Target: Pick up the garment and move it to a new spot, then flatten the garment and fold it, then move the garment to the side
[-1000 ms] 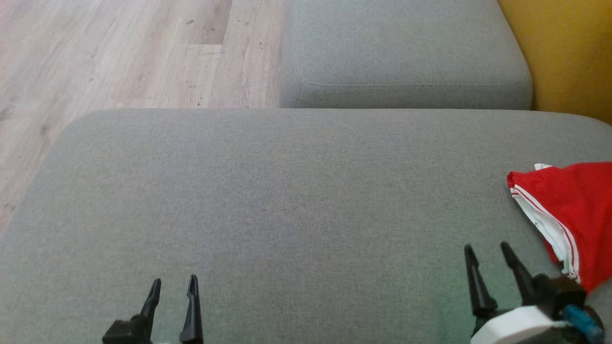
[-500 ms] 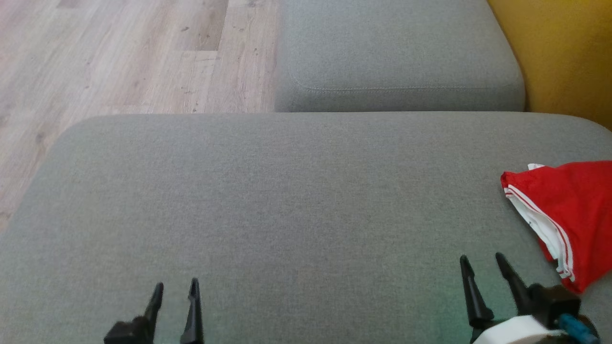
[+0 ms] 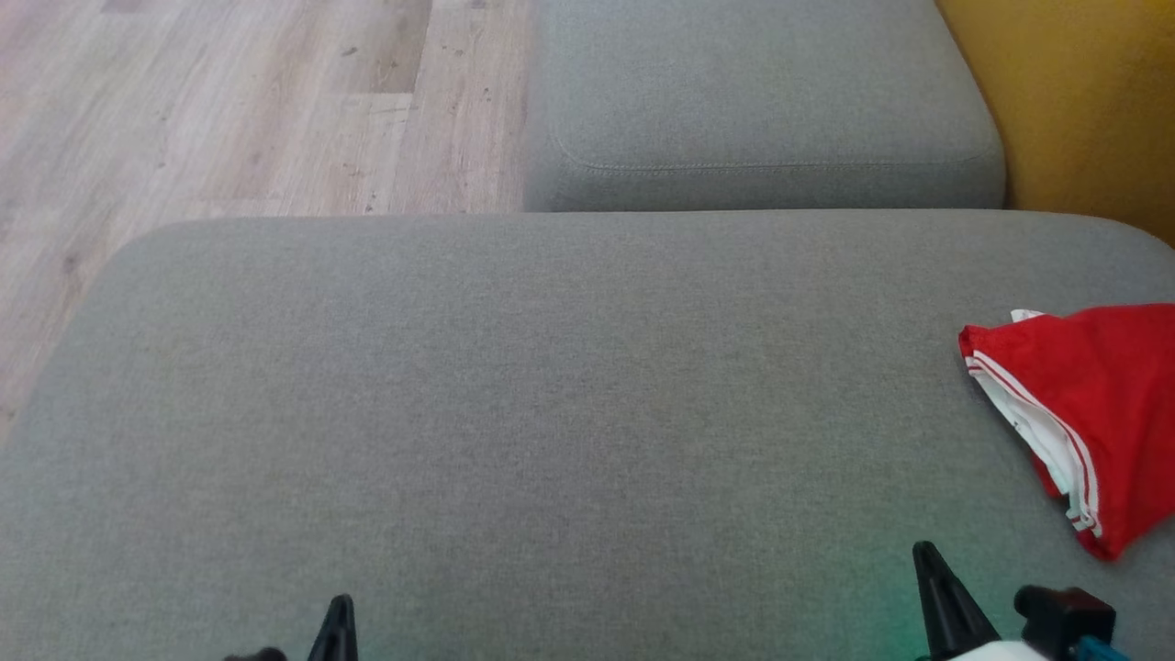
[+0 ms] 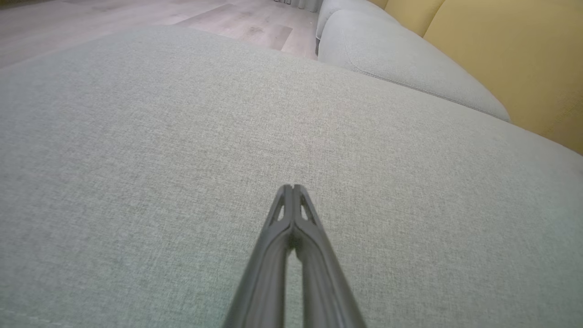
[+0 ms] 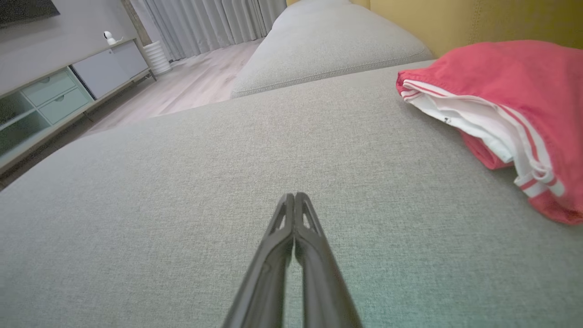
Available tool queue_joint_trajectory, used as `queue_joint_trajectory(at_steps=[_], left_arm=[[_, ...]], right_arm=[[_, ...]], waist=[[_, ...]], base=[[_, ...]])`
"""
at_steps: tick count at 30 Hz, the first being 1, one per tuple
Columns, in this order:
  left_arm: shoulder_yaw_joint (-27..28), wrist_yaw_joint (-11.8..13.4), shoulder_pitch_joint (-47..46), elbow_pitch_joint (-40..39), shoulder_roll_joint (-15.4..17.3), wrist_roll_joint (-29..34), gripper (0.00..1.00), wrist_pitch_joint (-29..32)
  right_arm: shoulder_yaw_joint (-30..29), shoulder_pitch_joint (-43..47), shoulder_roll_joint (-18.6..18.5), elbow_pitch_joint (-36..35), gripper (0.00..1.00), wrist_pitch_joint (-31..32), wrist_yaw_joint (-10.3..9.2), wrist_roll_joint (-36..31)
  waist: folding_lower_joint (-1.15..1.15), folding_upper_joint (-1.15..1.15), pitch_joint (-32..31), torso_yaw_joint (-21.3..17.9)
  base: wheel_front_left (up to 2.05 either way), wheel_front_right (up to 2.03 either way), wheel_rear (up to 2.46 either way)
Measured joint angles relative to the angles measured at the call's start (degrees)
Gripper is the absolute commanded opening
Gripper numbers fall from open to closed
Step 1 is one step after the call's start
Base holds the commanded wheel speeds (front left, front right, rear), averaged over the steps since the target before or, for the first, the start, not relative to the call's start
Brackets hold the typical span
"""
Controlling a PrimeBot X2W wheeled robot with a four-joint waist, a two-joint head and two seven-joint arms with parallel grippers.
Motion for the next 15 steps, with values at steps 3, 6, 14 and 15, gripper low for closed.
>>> queue_joint_trajectory(at_steps=[3, 6, 14, 15], left_arm=[[0.64, -0.46, -0.2, 0.01, -0.15, -1.38, 0.0, 0.44], [1.94, -1.36, -0.76, 0.04, -0.82, -3.18, 0.0, 1.0], [4.15, -2.79, -1.03, 0.13, -1.65, -6.65, 0.0, 2.07], [4.32, -2.85, -1.1, 0.14, -1.68, -7.02, 0.0, 2.43]], right_arm=[[-0.05, -0.09, 0.0, 0.01, 0.0, 0.04, 0.0, 2.02], [-0.22, -0.81, -0.01, 0.08, 0.0, 0.13, 0.0, 4.79], [-0.53, -1.19, -0.02, 0.35, 0.0, 0.88, 0.0, 10.37], [-0.54, -1.36, -0.02, 0.38, 0.0, 0.9, 0.0, 11.04]], waist=[[0.0, 0.0, 0.15, -0.09], [0.0, 0.0, 0.33, -0.2], [0.0, 0.0, 0.71, -0.43], [0.0, 0.0, 0.75, -0.46]], base=[[0.0, 0.0, 0.0], [0.0, 0.0, 0.0], [0.0, 0.0, 0.0], [0.0, 0.0, 0.0]])
